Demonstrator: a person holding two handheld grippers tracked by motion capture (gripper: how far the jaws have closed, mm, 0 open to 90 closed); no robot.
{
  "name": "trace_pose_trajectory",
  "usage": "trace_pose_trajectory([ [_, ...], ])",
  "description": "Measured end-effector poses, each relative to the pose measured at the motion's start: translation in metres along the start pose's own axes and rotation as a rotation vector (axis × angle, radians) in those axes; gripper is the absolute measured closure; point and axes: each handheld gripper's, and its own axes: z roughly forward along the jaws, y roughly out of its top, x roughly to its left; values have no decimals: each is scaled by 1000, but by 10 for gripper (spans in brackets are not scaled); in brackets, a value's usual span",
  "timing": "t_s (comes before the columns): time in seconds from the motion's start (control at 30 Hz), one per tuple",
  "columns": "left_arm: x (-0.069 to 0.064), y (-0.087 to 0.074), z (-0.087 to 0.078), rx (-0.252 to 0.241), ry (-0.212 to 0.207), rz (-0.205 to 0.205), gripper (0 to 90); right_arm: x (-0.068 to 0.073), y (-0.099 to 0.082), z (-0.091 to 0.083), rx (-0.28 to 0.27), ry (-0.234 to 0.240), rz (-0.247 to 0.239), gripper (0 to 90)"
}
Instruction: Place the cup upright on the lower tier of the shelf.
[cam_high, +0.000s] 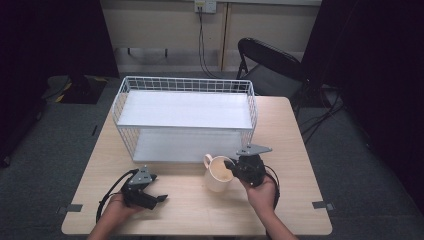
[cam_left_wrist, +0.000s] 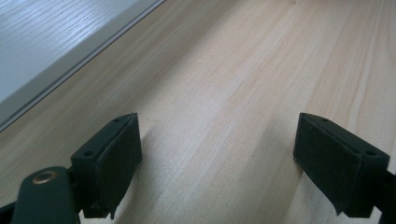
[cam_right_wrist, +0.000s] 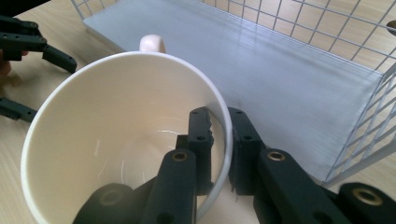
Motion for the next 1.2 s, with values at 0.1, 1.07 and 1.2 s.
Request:
trace_pose_trajectory([
  [0.1,0,0,0,0,0,0,148,-1,2,1,-2,-19,-4,817],
  [1.07,0,0,0,0,0,0,149,2,20,22,-20,-132,-6,816],
  [1.2,0,0,0,0,0,0,148,3,23,25,-21,-141,-11,816],
])
